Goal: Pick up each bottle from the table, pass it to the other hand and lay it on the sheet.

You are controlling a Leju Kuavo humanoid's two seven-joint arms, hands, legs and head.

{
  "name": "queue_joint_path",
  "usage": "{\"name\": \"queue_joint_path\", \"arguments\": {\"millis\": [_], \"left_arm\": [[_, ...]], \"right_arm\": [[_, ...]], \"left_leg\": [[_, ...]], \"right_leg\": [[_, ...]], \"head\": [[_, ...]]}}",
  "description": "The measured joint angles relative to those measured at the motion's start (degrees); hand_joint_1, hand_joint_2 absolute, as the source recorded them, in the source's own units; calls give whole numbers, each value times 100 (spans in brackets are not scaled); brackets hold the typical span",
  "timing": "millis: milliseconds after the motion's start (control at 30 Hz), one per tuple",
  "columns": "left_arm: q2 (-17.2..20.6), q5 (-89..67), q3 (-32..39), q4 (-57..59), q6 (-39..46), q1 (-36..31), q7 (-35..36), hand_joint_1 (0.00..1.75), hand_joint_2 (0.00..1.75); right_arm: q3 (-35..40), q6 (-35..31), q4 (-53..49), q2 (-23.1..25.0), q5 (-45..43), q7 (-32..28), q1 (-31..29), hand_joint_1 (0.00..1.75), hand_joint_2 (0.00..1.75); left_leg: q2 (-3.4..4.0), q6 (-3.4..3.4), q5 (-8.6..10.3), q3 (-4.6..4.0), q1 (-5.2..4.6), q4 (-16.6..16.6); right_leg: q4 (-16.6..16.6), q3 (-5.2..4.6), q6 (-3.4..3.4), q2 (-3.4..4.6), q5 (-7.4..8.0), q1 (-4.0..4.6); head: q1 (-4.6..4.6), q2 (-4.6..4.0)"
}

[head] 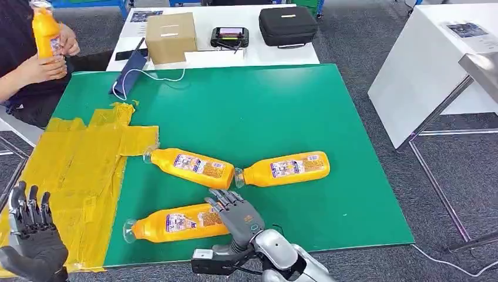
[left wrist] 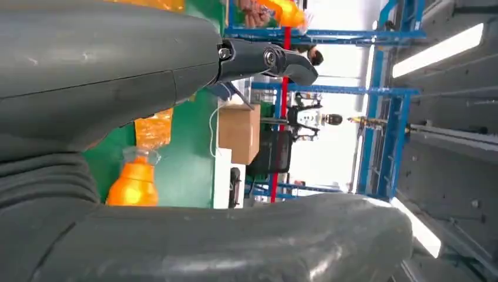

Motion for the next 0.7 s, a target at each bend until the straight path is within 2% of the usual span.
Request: {"name": "queue_joint_path", "arguments": {"millis": [400, 700], "left_arm": [[-151, -68, 133, -94, -98, 8, 63, 0, 0], [-160, -100, 101, -94, -44, -66, 168, 0, 0]], "right_arm": [[-7, 13, -278, -111, 76, 26, 69, 0, 175], [-52, 221, 151, 86, -222, -24, -183, 0, 175]], "left_leg": [[0, 0, 0, -1, 0, 0], [1, 0, 1, 0, 1, 0]], "right_leg": [[0, 2, 0, 0, 0, 0], [0, 1, 0, 0, 0, 1]], "head": [[2, 0], [2, 0]]}}
